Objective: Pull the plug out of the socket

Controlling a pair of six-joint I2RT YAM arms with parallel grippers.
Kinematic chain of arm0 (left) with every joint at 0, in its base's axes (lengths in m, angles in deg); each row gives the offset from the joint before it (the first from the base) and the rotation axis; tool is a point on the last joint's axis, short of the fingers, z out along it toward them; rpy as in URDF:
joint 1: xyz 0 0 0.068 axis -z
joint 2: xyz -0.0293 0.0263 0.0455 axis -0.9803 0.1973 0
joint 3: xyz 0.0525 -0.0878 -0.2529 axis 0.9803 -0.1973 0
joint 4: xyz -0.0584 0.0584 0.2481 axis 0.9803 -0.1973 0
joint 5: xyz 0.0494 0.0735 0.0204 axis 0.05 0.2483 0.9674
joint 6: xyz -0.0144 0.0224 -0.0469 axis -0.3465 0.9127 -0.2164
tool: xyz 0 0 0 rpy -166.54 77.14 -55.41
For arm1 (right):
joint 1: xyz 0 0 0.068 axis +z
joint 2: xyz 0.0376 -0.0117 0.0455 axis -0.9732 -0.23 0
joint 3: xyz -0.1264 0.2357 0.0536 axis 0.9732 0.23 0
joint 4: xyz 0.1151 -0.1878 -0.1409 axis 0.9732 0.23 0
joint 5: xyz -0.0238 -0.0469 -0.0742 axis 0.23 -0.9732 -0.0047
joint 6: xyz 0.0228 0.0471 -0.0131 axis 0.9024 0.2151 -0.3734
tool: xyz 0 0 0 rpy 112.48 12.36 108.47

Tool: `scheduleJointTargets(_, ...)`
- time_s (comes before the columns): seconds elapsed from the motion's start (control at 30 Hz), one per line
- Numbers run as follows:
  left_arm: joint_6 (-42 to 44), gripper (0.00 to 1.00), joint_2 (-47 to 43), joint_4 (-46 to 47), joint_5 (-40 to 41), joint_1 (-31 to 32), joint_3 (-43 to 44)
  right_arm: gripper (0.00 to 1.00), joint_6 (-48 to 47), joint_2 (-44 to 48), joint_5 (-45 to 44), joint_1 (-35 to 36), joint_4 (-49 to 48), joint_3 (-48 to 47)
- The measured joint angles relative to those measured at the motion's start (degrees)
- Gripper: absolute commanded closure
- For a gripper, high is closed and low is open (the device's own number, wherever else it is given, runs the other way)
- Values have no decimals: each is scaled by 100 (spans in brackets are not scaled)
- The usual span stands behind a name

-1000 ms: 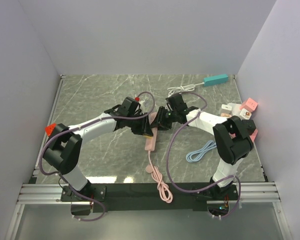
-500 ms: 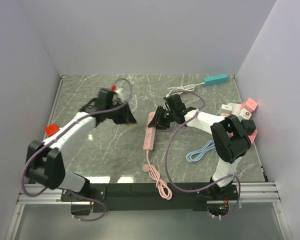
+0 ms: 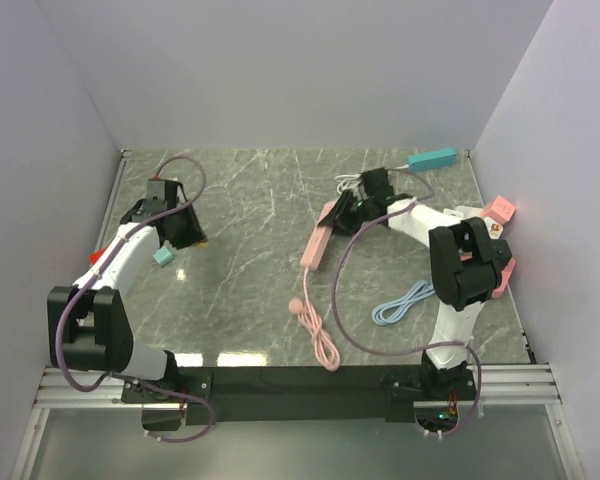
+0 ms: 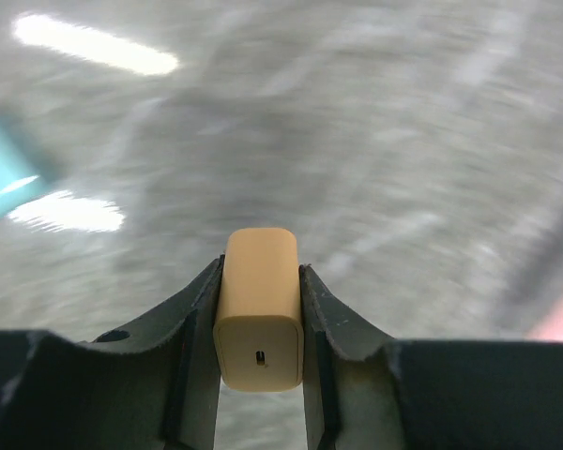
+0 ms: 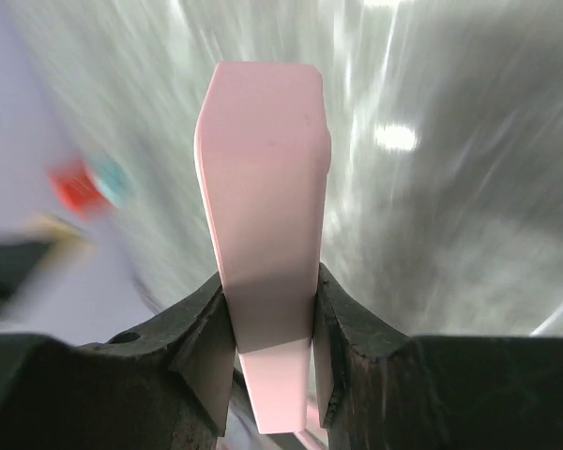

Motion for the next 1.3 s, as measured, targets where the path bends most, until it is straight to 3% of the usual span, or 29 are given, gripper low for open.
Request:
scheduleJointTargets(0.13, -9, 100, 85, -74, 345, -413, -330, 100, 758, -319, 262, -874, -487, -752)
scheduleJointTargets(0.3, -48, 100, 85, -111, 461, -439, -472, 100, 2275, -796, 452, -2020, -1939, -1449)
scheduleJointTargets(0.4, -92, 100, 85, -55, 553, -439, -481, 100, 2876, -946, 225, -2527, -2240, -1687)
scheduleJointTargets(0.63, -205, 100, 354, 83, 841, -553, -509, 100, 3370, -1305, -822, -3038, -1928, -2203)
scheduleJointTargets(0.77, -304, 100, 774, 155, 968, -962, -509, 100, 3644, -1604, -1224, -3067, -1596, -2367)
scheduleJointTargets(0.93, -396, 98, 1235, 205, 1174, -1344, -295, 100, 3733, -2363, -1440, -3069, -1012, -3220)
scheduleJointTargets(0.97, -413, 93, 1325, 184, 1178, -1388, -195, 99, 3759, -2483, -1460, -3069, -925, -3366)
scheduleJointTargets(1.0, -424, 82, 1401, 199, 1189, -1414, -109, 94, 3797, -2575, -1475, -3069, -828, -3469)
scheduleJointTargets(1.07, -431, 62, 1532, 216, 1200, -1434, 28, 73, 3823, -2719, -1488, -3062, -590, -3705)
scheduleJointTargets(1.1, -435, 45, 1567, 216, 1198, -1436, 70, 64, 3816, -2817, -1488, -3056, -474, -3888)
scheduleJointTargets(1.13, -431, 38, 1602, 227, 1207, -1436, 96, 51, 3814, -2887, -1491, -3053, -391, -4037)
scheduleJointTargets(1.2, -444, 25, 1657, 247, 1202, -1436, 109, 38, 3825, -2935, -1523, -3047, -323, -4146)
scheduleJointTargets(1.3, -455, 11, 1676, 214, 1202, -1436, 109, 32, 3823, -2935, -1556, -3049, -302, -4146)
